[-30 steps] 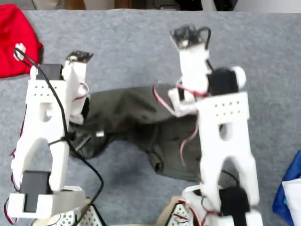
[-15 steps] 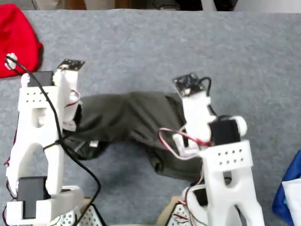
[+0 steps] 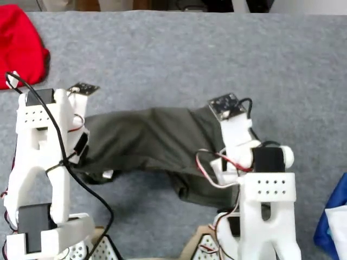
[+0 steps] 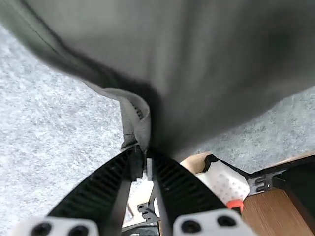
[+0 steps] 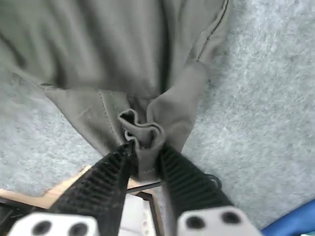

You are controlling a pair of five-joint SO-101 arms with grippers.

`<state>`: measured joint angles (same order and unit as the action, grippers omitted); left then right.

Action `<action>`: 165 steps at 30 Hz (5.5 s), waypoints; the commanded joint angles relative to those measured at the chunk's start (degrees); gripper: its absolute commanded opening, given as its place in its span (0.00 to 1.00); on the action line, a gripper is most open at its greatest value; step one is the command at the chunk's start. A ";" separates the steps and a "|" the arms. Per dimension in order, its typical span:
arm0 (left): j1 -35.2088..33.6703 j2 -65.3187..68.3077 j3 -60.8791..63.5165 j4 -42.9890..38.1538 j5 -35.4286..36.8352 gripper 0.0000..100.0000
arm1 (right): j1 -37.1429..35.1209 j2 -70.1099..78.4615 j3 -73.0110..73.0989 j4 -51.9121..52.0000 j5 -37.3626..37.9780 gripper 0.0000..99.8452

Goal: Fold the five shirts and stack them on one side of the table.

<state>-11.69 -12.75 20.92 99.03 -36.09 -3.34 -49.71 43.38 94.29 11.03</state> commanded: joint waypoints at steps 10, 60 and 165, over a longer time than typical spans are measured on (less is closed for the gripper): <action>-1.23 -1.71 -10.90 -0.09 1.49 0.17 | 1.01 -0.31 -12.18 -4.48 3.25 0.25; 5.45 50.68 -62.95 0.97 20.92 0.02 | 5.32 83.74 -84.88 -0.53 1.67 0.03; -2.46 -38.46 31.30 -12.48 3.34 0.02 | -18.33 18.86 -0.84 -3.87 32.62 0.19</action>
<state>-13.80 -50.20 54.68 86.11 -32.22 -24.97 -28.79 49.19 88.66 42.07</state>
